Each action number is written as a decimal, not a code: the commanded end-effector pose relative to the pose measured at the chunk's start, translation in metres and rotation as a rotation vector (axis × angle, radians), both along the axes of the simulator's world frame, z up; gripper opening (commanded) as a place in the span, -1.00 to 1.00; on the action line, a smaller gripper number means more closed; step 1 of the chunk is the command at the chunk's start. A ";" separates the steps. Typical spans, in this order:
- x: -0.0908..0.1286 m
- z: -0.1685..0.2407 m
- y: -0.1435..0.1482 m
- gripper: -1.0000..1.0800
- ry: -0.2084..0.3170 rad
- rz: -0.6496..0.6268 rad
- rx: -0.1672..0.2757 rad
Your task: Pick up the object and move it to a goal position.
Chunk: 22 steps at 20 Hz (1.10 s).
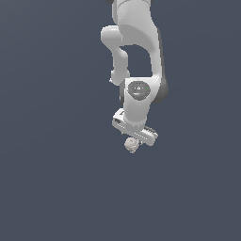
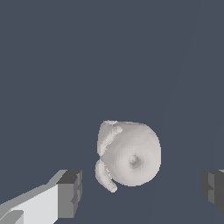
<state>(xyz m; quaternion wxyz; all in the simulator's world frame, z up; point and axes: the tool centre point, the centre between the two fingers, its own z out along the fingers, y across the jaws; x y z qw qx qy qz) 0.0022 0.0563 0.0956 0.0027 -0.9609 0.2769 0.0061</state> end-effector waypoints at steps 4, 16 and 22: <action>0.003 -0.004 0.002 0.92 -0.007 -0.064 -0.007; 0.003 -0.015 0.002 0.92 -0.009 -0.083 -0.009; 0.002 -0.046 0.002 0.92 -0.010 -0.086 -0.009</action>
